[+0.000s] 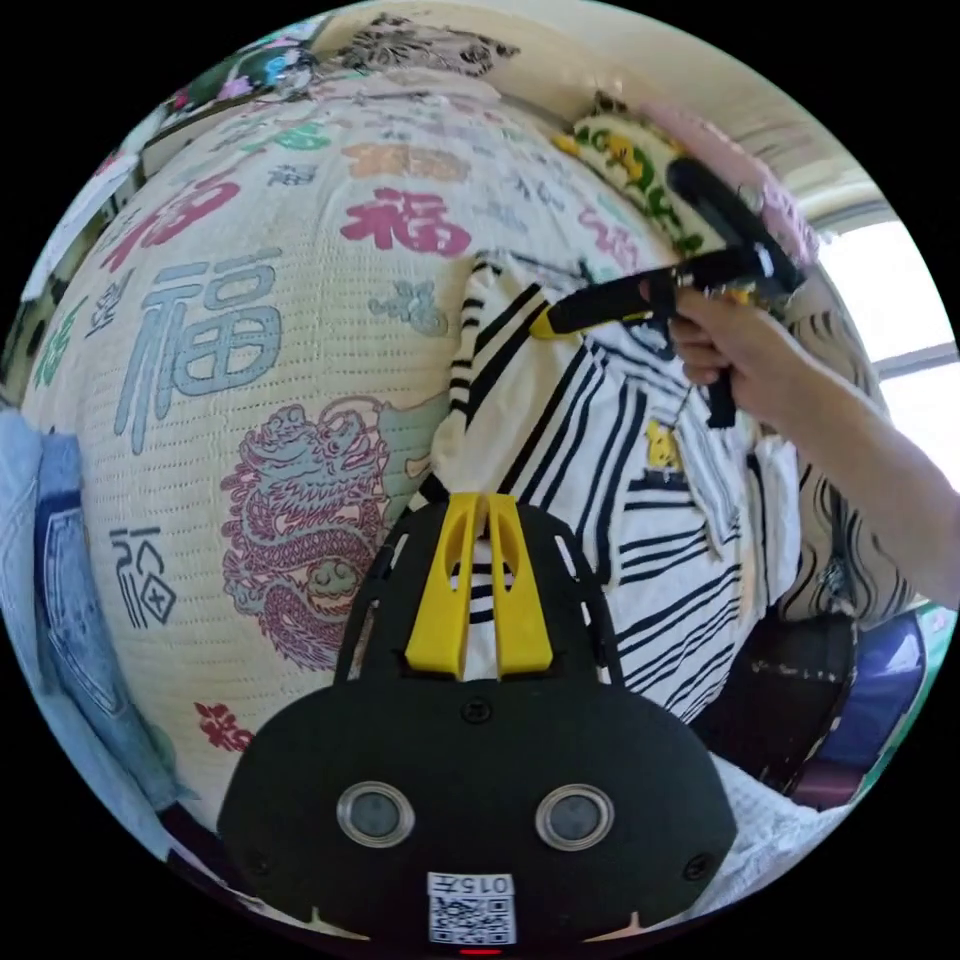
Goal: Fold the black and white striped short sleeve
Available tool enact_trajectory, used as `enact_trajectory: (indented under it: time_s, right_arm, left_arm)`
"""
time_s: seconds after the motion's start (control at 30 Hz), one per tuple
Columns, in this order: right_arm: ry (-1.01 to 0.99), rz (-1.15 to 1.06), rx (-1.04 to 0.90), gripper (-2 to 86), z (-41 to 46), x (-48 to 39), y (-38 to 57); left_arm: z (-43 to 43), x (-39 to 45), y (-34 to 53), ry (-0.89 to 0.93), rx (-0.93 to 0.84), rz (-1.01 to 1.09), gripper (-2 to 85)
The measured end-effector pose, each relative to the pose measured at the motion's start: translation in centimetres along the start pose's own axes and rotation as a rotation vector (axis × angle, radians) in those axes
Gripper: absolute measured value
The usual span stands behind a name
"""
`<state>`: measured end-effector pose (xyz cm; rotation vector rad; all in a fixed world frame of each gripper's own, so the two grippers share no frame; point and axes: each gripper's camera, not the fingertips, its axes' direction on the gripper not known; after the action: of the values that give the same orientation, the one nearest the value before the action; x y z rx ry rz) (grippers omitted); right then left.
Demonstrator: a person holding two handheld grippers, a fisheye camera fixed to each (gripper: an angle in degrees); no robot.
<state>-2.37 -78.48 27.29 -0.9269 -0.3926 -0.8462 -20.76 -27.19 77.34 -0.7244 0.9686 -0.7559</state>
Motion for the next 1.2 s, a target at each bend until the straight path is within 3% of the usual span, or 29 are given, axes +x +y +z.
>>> enact_trajectory:
  time_s: [0.1, 0.23, 0.3, 0.43, 0.53, 0.67, 0.8, 0.97, 1.2]
  right_arm:
    - [0.045, -0.026, 0.086, -0.5, -2.1, 0.6, 2.4]
    - [0.156, -0.038, 0.161, 2.3, -5.8, 5.6, 7.9]
    - [0.219, 0.032, 0.151, 4.0, -6.8, 9.1, 10.0]
    - [0.267, 0.184, 0.123, 7.9, -8.0, 16.2, 13.6]
    - [0.167, 0.237, 0.122, 9.0, -7.4, 19.2, 14.6]
    - [0.155, 0.158, 0.054, 10.5, -4.7, 19.8, 14.2]
    - [0.212, 0.118, -0.032, 11.4, -2.1, 19.8, 14.4]
    - [0.239, -0.002, -0.088, 0.3, 0.0, 19.0, 16.6]
    - [0.284, 0.104, 0.042, -0.8, -1.0, 19.2, 19.8]
  left_arm:
    - [-0.1, -0.2, -1.1, 0.068, -0.069, 0.06, 1.4]
    - [-3.0, 1.2, -4.8, 0.094, 0.13, 0.214, 7.6]
    - [-2.8, 2.5, -8.3, 0.075, 0.14, 0.29, 9.8]
    - [1.7, 6.5, -16.7, 0.046, -0.004, 0.438, 9.6]
    - [6.1, 9.4, -20.2, -0.022, -0.119, 0.533, 10.1]
    - [10.9, 11.9, -21.1, -0.123, -0.253, 0.622, 10.9]
    - [12.5, 12.3, -20.0, -0.143, -0.217, 0.608, 10.1]
    - [13.4, 12.4, -19.0, -0.089, -0.292, 0.611, 3.2]
    - [10.2, 15.2, -17.0, -0.214, -0.128, 0.614, 0.7]
